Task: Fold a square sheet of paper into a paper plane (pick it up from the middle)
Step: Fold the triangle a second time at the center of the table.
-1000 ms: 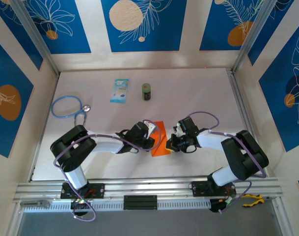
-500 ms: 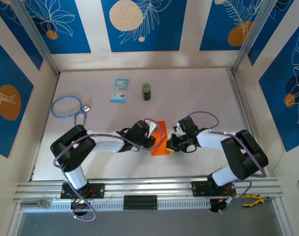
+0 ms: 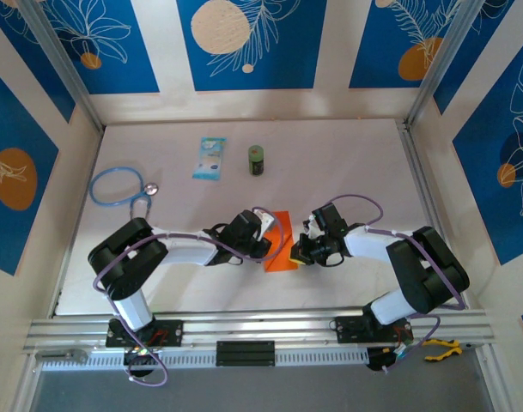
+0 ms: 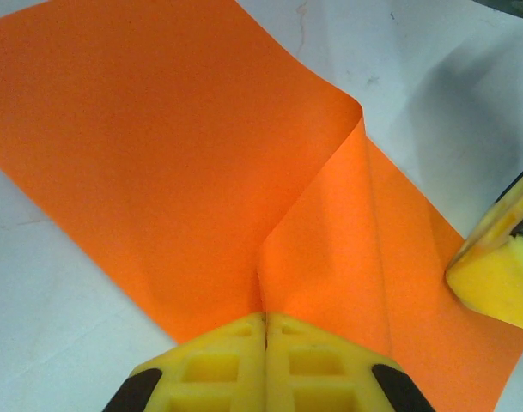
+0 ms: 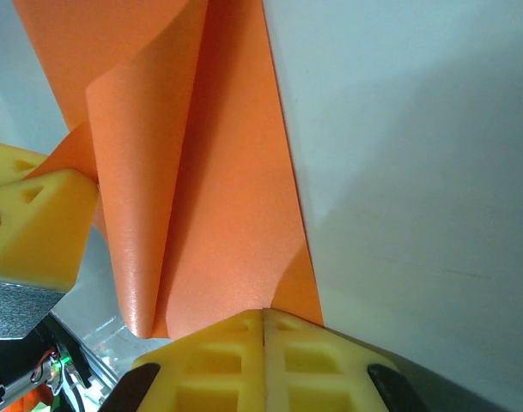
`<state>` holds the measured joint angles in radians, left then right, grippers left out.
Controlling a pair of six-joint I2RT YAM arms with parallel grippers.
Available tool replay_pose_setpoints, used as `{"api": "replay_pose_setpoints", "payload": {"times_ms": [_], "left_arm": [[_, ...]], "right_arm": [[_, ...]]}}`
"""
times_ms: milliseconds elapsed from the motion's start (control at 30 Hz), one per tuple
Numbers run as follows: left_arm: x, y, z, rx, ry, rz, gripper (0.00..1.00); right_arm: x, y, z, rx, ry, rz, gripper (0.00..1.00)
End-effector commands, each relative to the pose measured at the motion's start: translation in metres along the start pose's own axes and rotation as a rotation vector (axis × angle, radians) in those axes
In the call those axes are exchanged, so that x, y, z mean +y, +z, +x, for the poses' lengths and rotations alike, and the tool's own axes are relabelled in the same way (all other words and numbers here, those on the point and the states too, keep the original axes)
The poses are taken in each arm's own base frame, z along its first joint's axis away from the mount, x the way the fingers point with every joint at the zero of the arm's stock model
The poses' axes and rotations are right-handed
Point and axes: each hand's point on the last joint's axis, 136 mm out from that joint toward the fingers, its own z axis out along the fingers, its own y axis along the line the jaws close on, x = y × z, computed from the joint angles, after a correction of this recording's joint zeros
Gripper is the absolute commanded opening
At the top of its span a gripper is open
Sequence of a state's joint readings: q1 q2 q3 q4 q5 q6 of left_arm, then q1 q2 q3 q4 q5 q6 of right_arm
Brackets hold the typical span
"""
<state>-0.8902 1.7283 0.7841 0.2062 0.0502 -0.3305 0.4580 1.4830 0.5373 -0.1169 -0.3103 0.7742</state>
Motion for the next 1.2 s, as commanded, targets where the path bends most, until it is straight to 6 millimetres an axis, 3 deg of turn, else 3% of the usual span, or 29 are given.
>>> {"api": "replay_pose_setpoints", "payload": {"times_ms": [0, 700, 1000, 1167], "left_arm": [[0.004, 0.004, -0.013, -0.026, 0.013, -0.011, 0.02], [0.013, 0.014, 0.007, 0.044, 0.006, -0.028, 0.02], [0.008, 0.015, 0.010, 0.060, -0.031, 0.005, 0.01], [0.006, 0.015, 0.011, 0.063, -0.047, 0.016, 0.01]], "right_arm": [[-0.015, 0.003, 0.006, 0.031, 0.027, 0.056, 0.00], [-0.013, 0.000, 0.004, 0.025, 0.019, 0.057, 0.00], [0.025, -0.030, -0.021, -0.104, 0.000, -0.079, 0.11], [0.049, -0.033, -0.027, -0.135, 0.030, -0.180, 0.03]]}}
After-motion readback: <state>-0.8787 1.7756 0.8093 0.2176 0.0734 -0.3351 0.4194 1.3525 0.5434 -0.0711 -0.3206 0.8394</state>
